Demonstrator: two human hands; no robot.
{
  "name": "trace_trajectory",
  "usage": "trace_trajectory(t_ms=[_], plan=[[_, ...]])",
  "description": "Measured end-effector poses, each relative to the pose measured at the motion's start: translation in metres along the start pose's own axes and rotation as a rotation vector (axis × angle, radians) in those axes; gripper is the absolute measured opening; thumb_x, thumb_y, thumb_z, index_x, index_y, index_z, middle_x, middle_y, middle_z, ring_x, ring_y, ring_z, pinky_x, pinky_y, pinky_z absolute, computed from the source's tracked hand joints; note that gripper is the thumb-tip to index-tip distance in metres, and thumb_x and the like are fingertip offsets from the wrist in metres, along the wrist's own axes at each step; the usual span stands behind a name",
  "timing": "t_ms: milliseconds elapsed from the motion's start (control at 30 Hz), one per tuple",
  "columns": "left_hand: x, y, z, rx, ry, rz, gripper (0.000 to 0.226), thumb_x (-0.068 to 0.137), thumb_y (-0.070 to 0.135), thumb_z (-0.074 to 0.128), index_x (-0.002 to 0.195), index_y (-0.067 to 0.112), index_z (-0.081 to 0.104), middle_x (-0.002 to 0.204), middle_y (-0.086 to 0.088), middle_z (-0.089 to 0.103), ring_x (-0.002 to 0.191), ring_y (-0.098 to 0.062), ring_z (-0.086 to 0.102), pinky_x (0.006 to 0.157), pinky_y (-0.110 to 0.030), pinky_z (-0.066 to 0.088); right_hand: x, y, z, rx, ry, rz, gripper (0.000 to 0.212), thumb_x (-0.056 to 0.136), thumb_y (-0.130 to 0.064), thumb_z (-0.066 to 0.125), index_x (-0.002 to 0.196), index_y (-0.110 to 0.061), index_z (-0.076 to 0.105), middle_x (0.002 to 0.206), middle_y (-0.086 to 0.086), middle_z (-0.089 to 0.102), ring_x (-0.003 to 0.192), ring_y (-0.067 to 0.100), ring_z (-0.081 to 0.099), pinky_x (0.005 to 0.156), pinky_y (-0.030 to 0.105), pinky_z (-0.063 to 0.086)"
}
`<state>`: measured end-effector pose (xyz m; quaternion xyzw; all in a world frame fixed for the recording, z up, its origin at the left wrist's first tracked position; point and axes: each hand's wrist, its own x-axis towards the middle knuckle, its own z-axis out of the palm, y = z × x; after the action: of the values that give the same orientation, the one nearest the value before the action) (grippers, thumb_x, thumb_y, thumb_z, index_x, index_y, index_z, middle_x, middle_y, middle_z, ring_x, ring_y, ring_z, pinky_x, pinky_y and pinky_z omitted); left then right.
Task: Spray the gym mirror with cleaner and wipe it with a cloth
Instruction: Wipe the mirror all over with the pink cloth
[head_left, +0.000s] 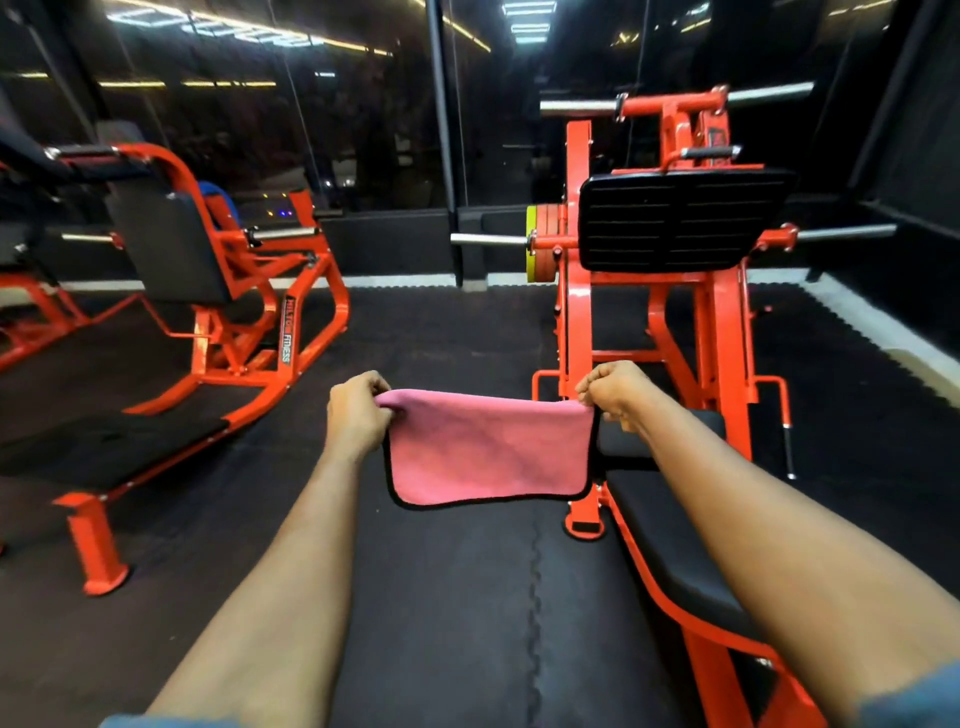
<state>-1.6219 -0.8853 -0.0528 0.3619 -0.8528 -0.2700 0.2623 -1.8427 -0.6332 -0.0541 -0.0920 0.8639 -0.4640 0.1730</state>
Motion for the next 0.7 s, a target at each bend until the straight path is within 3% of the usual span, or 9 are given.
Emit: trace_trajectory(t_ms=[100, 167, 233, 333, 467, 533, 600, 700], plan=[[-0.004, 0.005, 0.022, -0.061, 0.217, -0.110, 0.017, 0.080, -0.010, 0.062, 0.083, 0.007, 0.061, 0.086, -0.016, 0.068, 0.083, -0.035, 0.062, 0.070, -0.036, 0.043, 0.005, 0.000, 0.001, -0.012, -0.032, 0.010, 0.025, 0.081, 0.006, 0.065, 0.067, -0.015, 0.070, 0.079, 0.014, 0.067, 0.055, 0.020, 0.050, 0.046, 0.027, 0.034], [-0.005, 0.009, 0.033, -0.085, 0.274, -0.111, 0.019, 0.080, -0.013, 0.058, 0.083, 0.006, 0.060, 0.089, -0.018, 0.065, 0.084, -0.037, 0.060, 0.071, -0.037, 0.041, 0.008, -0.001, -0.002, -0.030, -0.028, 0.018, 0.022, 0.083, 0.004, 0.066, 0.072, -0.014, 0.073, 0.080, 0.010, 0.069, 0.058, 0.021, 0.052, 0.050, 0.029, 0.040], [-0.002, 0.011, 0.041, -0.093, 0.264, -0.077, 0.018, 0.082, -0.012, 0.060, 0.084, 0.004, 0.067, 0.092, -0.017, 0.064, 0.086, -0.037, 0.062, 0.074, -0.034, 0.042, 0.010, -0.003, -0.006, 0.009, 0.003, 0.043, 0.018, 0.085, 0.001, 0.068, 0.081, -0.013, 0.080, 0.089, 0.010, 0.074, 0.068, 0.024, 0.060, 0.058, 0.030, 0.048], [0.007, 0.009, 0.052, -0.118, 0.228, -0.079, 0.024, 0.089, -0.004, 0.062, 0.100, 0.008, 0.079, 0.108, -0.012, 0.060, 0.103, -0.034, 0.062, 0.091, -0.034, 0.046, 0.013, -0.002, -0.012, 0.041, 0.087, 0.037, 0.019, 0.091, -0.003, 0.068, 0.090, -0.014, 0.083, 0.097, 0.009, 0.073, 0.078, 0.023, 0.060, 0.066, 0.031, 0.050], [0.014, 0.014, 0.063, -0.257, 0.145, -0.159, 0.038, 0.093, -0.006, 0.053, 0.119, 0.007, 0.078, 0.122, -0.016, 0.072, 0.118, -0.031, 0.067, 0.095, -0.022, 0.041, 0.016, -0.004, -0.010, 0.142, 0.156, -0.003, 0.028, 0.095, 0.002, 0.060, 0.088, -0.011, 0.083, 0.102, 0.005, 0.074, 0.091, 0.021, 0.063, 0.088, 0.035, 0.056], [0.014, 0.018, 0.066, -0.258, 0.132, -0.196, 0.042, 0.093, -0.009, 0.054, 0.127, 0.007, 0.073, 0.129, -0.017, 0.071, 0.124, -0.030, 0.065, 0.099, -0.020, 0.040, 0.020, -0.002, -0.008, 0.157, 0.186, 0.005, 0.031, 0.095, 0.005, 0.057, 0.088, -0.010, 0.083, 0.104, 0.004, 0.074, 0.095, 0.020, 0.062, 0.091, 0.033, 0.055], [0.015, 0.021, 0.065, -0.246, 0.143, -0.204, 0.041, 0.093, -0.006, 0.064, 0.131, 0.007, 0.070, 0.121, -0.020, 0.073, 0.116, -0.032, 0.068, 0.099, -0.027, 0.046, 0.023, 0.000, -0.010, 0.149, 0.228, 0.020, 0.034, 0.096, 0.005, 0.054, 0.087, -0.010, 0.083, 0.103, 0.004, 0.072, 0.093, 0.020, 0.060, 0.089, 0.032, 0.055], [0.021, 0.024, 0.060, -0.225, 0.031, -0.190, 0.022, 0.091, 0.002, 0.075, 0.109, 0.012, 0.068, 0.083, -0.015, 0.069, 0.077, -0.028, 0.065, 0.066, -0.029, 0.047, 0.034, 0.006, -0.017, 0.157, 0.253, 0.026, 0.032, 0.095, 0.004, 0.056, 0.087, -0.012, 0.083, 0.106, 0.006, 0.074, 0.094, 0.021, 0.061, 0.086, 0.031, 0.054]])
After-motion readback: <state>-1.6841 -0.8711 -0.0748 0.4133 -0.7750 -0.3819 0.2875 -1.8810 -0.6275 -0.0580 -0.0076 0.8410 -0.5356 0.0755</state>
